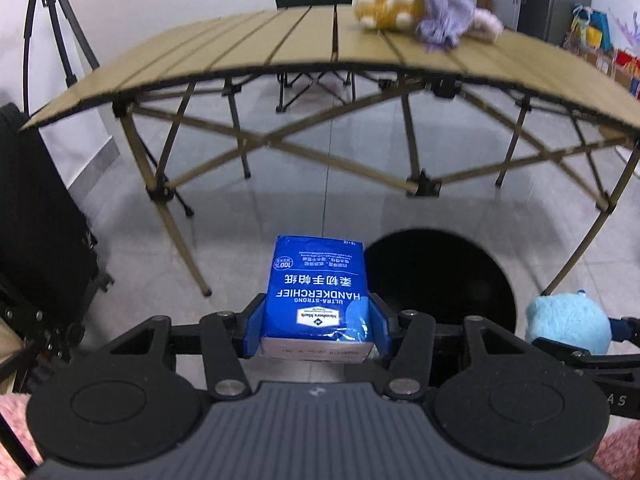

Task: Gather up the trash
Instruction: 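Carry the light-blue plush and blue tissue pack down over the black bin, then open the right tool to drop the light-blue plush into the bin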

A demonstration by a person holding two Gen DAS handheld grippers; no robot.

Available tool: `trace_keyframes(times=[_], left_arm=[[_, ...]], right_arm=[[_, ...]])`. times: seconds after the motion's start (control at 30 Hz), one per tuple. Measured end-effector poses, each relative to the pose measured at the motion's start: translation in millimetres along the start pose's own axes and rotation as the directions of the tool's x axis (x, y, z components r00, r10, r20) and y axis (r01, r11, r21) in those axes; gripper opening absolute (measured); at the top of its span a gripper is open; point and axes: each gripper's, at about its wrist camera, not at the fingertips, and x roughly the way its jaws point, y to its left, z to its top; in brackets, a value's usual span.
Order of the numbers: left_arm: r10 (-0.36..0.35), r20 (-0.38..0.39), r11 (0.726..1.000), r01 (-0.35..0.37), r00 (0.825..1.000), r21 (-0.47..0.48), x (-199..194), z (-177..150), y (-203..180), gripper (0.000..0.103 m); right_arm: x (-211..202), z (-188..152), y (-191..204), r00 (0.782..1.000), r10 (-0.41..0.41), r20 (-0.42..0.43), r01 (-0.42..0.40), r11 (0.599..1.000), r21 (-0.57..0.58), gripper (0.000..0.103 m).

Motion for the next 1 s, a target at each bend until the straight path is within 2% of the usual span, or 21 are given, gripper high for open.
trace_keyframes(times=[0.27,0.67,1.0], left_arm=[[0.017,-0.045,1.0,-0.017,0.999,-0.009,12.7,-13.5,16.4,0.053],[0.017,-0.088,0.997,-0.023,0.996,-0.073,30.1,-10.6,43.0,0.053],[0.017,-0.138,0.993,-0.033,0.99,-0.114,53.3,-3.3,59.9,0.053]], right_arm=[[16.2,-4.4,16.7,0.996,0.017,-0.091,-0.025,0.996,-0.086,0.072],[41.1,23.1,36.3,0.989,0.037,-0.14,-0.056,0.989,-0.135,0.072],[84.8,46.3,51.3,0.98,0.027,-0.197,-0.057,0.988,-0.146,0.072]])
